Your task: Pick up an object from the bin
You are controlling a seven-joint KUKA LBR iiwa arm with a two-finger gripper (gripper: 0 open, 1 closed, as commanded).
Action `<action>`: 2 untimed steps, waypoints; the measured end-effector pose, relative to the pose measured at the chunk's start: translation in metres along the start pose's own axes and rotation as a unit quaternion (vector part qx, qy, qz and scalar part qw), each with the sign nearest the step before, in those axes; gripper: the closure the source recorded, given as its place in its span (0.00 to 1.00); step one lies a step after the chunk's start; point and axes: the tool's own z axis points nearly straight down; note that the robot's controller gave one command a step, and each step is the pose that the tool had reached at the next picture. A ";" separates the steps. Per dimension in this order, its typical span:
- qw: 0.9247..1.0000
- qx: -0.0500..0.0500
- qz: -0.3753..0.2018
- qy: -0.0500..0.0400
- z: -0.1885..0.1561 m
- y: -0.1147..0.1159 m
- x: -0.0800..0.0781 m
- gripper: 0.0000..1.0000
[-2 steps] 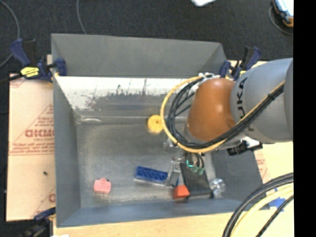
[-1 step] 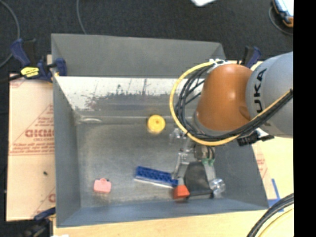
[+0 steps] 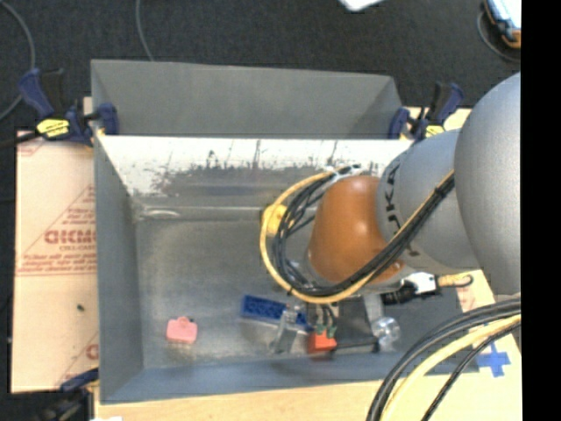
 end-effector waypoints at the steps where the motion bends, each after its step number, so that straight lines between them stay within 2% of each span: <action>1: 1.000 -0.002 -0.018 -0.002 0.041 0.003 0.003 1.00; 2: 0.999 0.000 -0.034 -0.001 0.030 -0.003 0.006 1.00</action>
Offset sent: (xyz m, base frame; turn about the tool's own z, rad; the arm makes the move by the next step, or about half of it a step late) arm 0.0000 0.0000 0.0000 0.0000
